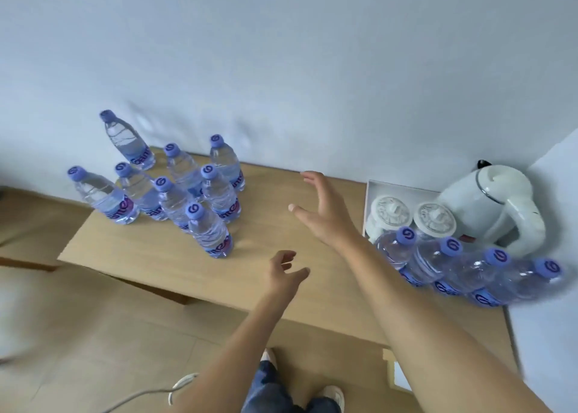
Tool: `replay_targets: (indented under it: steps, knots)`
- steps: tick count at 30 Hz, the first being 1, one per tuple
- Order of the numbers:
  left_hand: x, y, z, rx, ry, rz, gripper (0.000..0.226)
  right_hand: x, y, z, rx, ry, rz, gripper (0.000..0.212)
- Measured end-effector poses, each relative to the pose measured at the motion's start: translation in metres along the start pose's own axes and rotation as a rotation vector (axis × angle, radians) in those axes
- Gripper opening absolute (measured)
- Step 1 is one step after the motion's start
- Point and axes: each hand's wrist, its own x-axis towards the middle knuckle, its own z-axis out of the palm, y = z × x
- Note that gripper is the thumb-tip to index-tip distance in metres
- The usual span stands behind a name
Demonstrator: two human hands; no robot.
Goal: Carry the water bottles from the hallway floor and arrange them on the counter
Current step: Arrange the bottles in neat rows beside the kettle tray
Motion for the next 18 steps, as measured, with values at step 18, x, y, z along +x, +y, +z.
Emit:
replay_targets:
  steps: [18]
  knots:
    - [0.045, -0.047, -0.189, -0.108, 0.310, -0.094, 0.039, 0.034, -0.040, 0.193, 0.063, -0.334, 0.107, 0.044]
